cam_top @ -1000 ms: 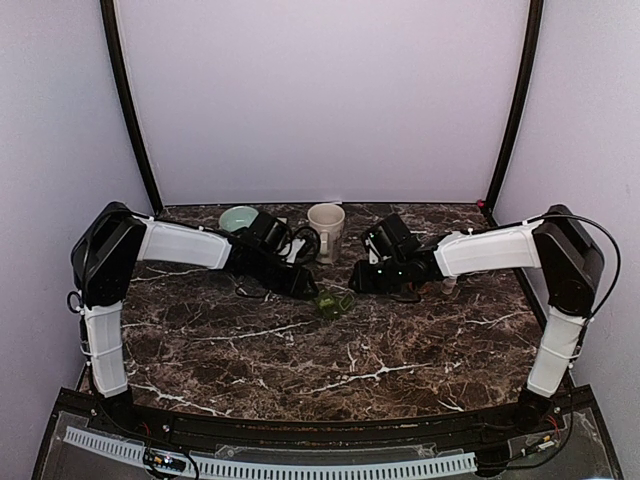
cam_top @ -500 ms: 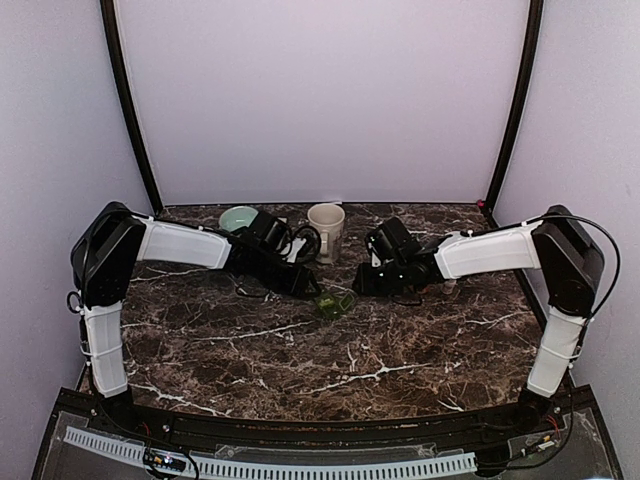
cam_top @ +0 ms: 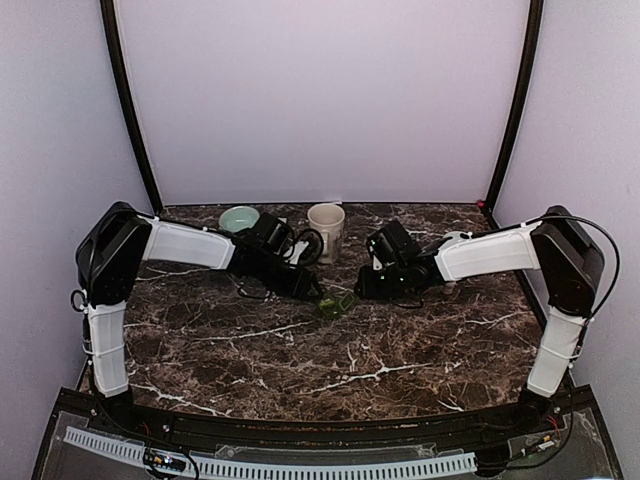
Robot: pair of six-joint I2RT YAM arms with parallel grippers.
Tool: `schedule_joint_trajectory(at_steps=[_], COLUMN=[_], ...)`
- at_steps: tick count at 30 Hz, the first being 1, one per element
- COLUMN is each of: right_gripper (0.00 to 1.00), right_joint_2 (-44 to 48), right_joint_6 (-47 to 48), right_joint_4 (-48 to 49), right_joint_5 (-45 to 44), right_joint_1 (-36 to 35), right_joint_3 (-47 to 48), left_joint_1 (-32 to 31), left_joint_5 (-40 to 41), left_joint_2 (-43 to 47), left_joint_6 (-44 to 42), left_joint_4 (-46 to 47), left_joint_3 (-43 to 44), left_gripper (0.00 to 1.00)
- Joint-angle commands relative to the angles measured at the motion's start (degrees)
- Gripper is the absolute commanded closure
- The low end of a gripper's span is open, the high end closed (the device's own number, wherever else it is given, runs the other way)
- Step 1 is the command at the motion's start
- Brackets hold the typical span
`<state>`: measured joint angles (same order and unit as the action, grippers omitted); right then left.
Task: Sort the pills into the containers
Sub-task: Hold the pill container at the center of the board.
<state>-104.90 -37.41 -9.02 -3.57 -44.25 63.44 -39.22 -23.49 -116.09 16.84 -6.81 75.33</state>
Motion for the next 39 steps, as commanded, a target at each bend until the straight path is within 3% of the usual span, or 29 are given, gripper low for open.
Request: schedule_joint_trajectory(at_steps=[1, 39], right_gripper=[0.63, 0.63], right_joint_2=[0.52, 1.96], right_joint_6=[-0.48, -0.91], right_joint_4=[1.40, 3.03], right_joint_5=[1.21, 3.35], right_joint_1=[-0.48, -0.56], right_joint_3=[-0.50, -3.72], left_joint_1=[-0.65, -2.59], left_joint_5=[-0.07, 4.22], left_joint_2=[-0.27, -5.28], left_joint_6=[-0.41, -0.93], left_joint_4=[-1.40, -6.40], left_joint_3=[2.19, 8.20], left_gripper=[0.45, 0.44])
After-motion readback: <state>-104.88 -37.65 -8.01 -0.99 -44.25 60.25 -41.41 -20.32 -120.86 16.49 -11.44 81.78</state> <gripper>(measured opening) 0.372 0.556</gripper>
